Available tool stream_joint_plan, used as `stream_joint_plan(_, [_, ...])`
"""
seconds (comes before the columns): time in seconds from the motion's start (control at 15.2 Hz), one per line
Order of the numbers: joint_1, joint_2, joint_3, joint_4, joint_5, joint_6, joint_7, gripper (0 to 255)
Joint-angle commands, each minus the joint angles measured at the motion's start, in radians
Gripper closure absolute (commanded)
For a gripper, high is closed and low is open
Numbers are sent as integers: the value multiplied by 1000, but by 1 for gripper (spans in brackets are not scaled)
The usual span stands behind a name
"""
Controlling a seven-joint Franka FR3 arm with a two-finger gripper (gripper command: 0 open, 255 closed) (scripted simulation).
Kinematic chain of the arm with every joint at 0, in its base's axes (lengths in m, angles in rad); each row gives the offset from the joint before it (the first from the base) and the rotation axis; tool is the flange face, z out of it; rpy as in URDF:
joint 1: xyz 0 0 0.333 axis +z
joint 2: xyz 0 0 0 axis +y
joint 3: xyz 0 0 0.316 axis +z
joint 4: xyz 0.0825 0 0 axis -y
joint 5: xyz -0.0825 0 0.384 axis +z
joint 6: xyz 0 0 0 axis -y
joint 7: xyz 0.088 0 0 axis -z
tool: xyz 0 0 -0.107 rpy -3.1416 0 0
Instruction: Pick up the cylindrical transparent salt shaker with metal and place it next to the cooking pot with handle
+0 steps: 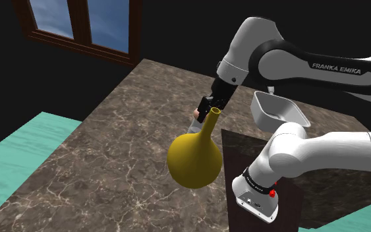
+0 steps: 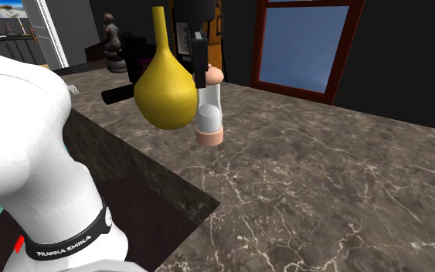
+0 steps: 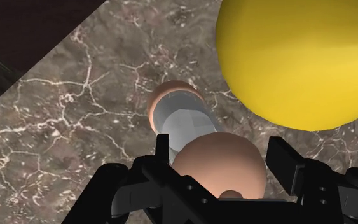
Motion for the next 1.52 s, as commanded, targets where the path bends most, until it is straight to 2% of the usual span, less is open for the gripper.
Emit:
stream_joint_plan(0.0, [0,0,0,-1,0,0,0,255])
stream_joint_plan(0.53, [0,0,0,-1,0,0,0,255])
stream_joint_plan(1.45, [-14,19,-30,194,-35,-175,27,255])
